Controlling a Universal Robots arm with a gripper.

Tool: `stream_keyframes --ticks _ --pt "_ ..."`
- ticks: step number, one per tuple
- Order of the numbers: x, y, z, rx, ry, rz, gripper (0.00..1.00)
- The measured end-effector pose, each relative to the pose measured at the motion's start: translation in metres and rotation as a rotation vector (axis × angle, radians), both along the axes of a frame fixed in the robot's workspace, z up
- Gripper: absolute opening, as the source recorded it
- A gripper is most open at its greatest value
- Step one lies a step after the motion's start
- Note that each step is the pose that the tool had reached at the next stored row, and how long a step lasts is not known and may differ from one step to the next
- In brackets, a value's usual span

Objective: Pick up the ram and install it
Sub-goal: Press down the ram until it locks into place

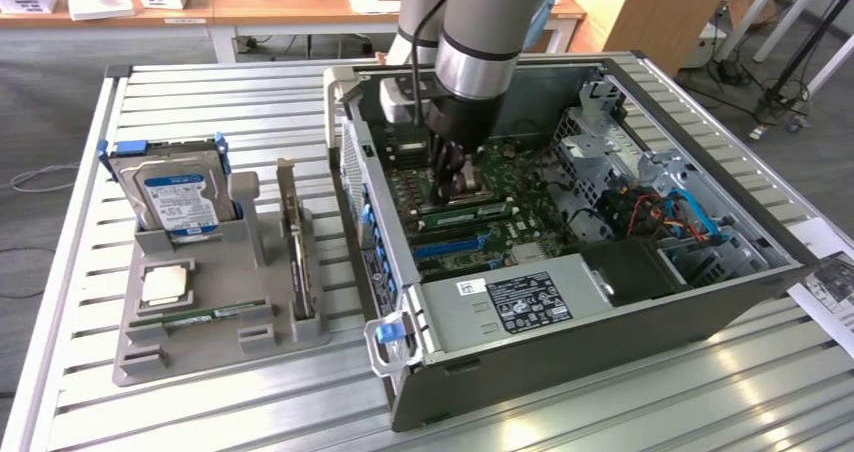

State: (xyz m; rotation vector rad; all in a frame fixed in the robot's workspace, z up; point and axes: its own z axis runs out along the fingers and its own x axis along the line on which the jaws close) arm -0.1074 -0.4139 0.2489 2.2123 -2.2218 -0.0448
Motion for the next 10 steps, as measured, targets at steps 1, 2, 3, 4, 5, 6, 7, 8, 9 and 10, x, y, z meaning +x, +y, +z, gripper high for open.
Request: stream_keyframes --ticks 1,2,3,4,5,6,7,8,9,10 --pt "0.0000 0.0000 0.0012 0.0000 0.0000 0.000 0.11" --pt "0.0000 0.0000 0.0024 0.0000 -0.0001 0.000 0.11" --pt "0.0000 0.0000 0.0035 0.0000 0.0000 0.000 0.11" --pt "0.0000 0.0000 0.0044 0.0000 -0.0001 0.000 0.11" --pt "0.0000 0.0000 0.0050 0.0000 0.0000 0.000 0.11" --pt "0.0001 0.0000 0.0050 0.0003 -0.0002 0.000 0.11" --pt "0.0000 0.0000 0.0051 0.0003 -0.0002 0.000 0.11" --pt "0.0000 0.0000 0.0051 0.0002 -0.0001 0.000 0.11" --pt "0.0000 0.0000 0.0051 0.0002 -0.0001 0.000 0.11" --pt "0.0001 0.0000 0.0052 0.0000 -0.0001 0.000 0.11"
